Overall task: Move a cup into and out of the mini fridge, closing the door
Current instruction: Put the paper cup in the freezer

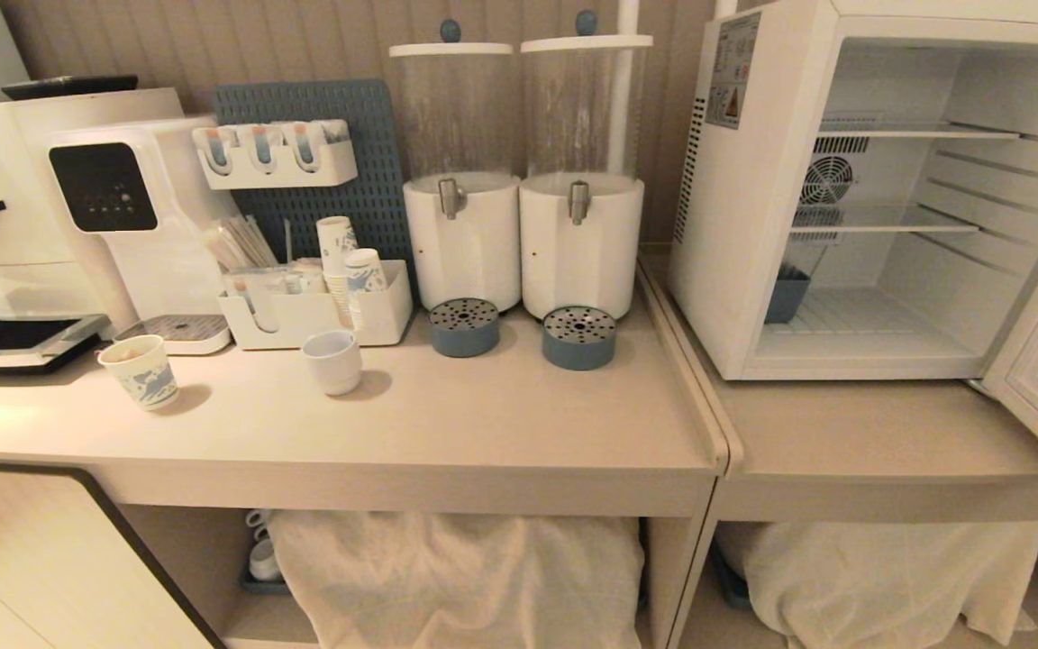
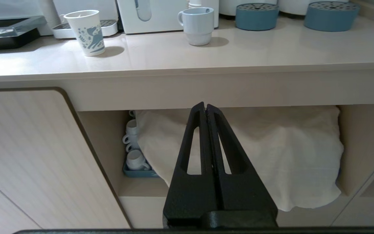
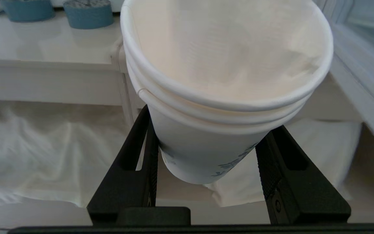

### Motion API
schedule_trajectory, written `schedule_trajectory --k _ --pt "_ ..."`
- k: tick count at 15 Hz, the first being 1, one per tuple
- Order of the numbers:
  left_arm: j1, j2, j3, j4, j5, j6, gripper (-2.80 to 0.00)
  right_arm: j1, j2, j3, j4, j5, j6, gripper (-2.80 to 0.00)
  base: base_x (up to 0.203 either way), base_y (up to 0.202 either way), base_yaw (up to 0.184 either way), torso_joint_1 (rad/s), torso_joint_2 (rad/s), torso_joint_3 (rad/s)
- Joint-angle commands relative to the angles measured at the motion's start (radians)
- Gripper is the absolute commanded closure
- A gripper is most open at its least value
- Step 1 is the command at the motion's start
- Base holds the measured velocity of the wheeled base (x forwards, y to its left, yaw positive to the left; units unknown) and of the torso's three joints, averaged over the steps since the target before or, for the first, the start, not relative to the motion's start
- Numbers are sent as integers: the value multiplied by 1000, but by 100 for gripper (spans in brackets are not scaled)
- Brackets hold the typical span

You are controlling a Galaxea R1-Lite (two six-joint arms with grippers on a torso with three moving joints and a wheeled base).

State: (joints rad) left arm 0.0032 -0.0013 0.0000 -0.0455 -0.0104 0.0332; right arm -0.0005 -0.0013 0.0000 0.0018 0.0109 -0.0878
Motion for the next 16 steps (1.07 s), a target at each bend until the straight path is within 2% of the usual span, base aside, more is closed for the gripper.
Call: schedule_trajectory --k 1,4,7,9,14,16 --pt "1 1 17 0 0 1 0 1 0 0 -6 1 -23 0 0 0 0 0 0 0" --pt "1 1 17 -2 0 1 0 1 1 -38 -19 13 -2 0 0 0 0 0 0 0" --pt "1 1 17 0 -2 2 0 0 47 -333 109 96 54 0 0 0 0 0 0 0" --pt "1 1 17 -2 -2 1 0 -2 180 -482 152 123 74 0 0 0 0 0 0 0" --pt "1 1 17 0 0 -1 0 1 700 -623 -26 145 83 0 0 0 0 0 0 0" --pt "1 1 17 0 0 1 0 19 895 -671 -114 186 83 0 0 0 0 0 0 0"
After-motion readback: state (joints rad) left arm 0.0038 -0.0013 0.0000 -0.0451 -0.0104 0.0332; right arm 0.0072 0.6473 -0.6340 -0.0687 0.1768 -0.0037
